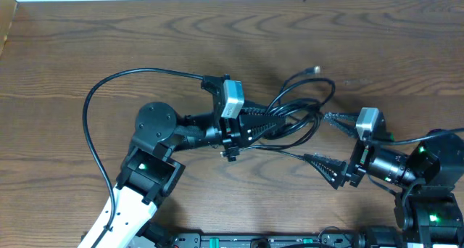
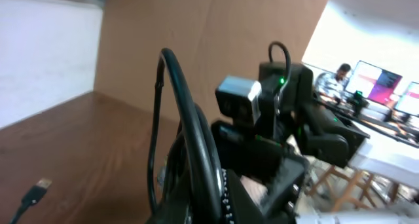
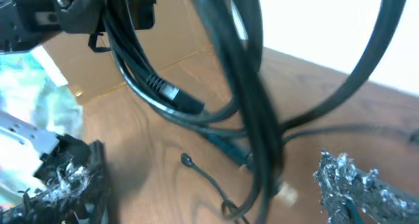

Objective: Untangle cables

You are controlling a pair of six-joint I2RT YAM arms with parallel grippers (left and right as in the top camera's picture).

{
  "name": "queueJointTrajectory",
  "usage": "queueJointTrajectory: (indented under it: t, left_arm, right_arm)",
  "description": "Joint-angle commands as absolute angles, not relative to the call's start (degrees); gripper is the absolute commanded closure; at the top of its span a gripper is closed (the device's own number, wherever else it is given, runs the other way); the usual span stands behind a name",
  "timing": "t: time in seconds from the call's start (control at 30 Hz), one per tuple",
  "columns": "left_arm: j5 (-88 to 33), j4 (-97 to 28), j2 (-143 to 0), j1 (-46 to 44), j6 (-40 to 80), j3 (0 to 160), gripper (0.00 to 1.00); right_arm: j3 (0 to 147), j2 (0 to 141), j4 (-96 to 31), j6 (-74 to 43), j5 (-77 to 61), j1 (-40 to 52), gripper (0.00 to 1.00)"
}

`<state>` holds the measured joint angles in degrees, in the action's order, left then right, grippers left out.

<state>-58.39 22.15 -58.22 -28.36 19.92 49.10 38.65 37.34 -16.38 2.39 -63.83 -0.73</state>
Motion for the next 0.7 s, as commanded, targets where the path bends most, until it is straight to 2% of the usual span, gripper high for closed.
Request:
queueJointTrajectory:
  t: [0.0, 0.17, 0.43, 0.67]
  left_arm:
    - [-67.0, 22.8, -57.9, -26.5, 20.2, 50.8, 0.92]
    - [-74.0, 22.7, -58.0, -24.7, 20.0, 50.8, 0.93]
    - [-74.3, 19.8, -58.0, -24.5, 20.0, 50.8, 0.93]
    - [-74.4, 19.3, -58.0, -24.6, 20.3, 50.8, 0.93]
  right_arm:
    - [38.6, 37.1, -13.5, 5.3, -64.6, -0.8, 0.05]
    - [38.6, 37.1, -5.3, 5.2, -63.5, -0.8, 0.06]
    - [38.6, 37.1, 5.7, 5.3, -61.3, -0.8, 0.06]
    - [38.6, 37.1, 7.1, 10.1, -57.5, -0.8, 0.05]
